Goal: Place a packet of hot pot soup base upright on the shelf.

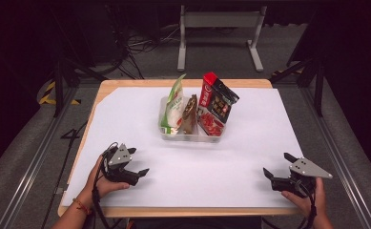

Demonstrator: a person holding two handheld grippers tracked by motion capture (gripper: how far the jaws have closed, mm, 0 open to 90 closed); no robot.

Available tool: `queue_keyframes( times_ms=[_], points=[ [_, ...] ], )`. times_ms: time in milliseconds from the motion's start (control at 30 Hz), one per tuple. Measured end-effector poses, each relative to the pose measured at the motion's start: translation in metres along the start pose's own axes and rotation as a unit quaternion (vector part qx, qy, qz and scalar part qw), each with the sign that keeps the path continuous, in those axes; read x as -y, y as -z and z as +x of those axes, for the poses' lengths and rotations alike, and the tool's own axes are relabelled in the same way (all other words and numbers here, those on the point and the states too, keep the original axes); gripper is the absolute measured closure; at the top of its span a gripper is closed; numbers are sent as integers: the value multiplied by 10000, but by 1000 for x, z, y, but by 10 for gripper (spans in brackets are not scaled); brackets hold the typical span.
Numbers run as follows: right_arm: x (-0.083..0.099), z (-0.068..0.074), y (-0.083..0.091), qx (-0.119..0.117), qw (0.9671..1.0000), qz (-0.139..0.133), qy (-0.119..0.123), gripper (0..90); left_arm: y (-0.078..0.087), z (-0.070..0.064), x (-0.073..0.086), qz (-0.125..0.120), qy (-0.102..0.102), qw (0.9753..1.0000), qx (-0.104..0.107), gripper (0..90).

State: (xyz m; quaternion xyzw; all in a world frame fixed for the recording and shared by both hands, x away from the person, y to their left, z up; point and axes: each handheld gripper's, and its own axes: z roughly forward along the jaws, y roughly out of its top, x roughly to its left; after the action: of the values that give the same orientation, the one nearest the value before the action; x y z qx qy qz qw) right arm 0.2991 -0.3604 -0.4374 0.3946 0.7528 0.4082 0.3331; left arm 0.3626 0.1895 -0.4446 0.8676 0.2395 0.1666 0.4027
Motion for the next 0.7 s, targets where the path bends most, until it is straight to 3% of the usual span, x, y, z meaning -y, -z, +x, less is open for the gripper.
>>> queue_keyframes(
  times_ms=[700],
  points=[
    [-8,6,2,18,9999,-64,108,84,2,-3,0,-13,-106,9999,-23,125]
  ],
)
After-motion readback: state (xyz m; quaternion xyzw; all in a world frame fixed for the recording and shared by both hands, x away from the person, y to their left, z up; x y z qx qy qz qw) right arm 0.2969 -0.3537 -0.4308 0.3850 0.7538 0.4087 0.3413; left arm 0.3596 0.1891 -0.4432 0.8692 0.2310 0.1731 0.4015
